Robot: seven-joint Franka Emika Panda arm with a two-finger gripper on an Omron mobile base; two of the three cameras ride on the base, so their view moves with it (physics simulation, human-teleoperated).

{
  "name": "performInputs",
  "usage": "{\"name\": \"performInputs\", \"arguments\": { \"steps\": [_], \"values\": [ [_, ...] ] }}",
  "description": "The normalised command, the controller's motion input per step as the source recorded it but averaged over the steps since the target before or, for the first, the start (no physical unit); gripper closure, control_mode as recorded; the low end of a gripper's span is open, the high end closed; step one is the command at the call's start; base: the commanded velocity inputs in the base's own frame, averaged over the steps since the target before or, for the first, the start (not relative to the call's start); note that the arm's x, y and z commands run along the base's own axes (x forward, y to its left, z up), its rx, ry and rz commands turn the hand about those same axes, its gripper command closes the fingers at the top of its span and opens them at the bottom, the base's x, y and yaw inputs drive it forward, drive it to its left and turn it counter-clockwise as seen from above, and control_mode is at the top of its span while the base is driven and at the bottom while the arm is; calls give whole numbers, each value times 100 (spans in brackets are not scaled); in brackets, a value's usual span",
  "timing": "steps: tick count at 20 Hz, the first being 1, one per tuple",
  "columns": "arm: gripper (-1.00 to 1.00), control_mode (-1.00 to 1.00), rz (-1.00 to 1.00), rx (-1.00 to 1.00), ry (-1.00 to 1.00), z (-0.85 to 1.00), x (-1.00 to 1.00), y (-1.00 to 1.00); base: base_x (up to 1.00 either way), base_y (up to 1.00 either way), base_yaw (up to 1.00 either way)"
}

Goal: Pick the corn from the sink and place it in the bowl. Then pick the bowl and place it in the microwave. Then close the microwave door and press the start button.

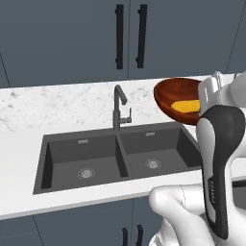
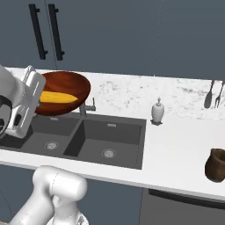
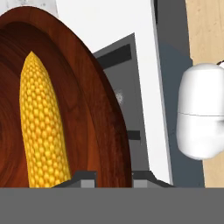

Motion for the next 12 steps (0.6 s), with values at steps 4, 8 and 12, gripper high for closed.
{"name": "performInputs", "arguments": {
  "steps": [4, 8, 12],
  "values": [
    [100, 100, 0, -1, -3, 5, -13, 0, -11, 0, 0],
    [100, 100, 0, 0, 0, 0, 0, 0, -61, -21, -1],
    [100, 100, 0, 0, 0, 0, 0, 0, -33, -35, -52]
  ]
}}
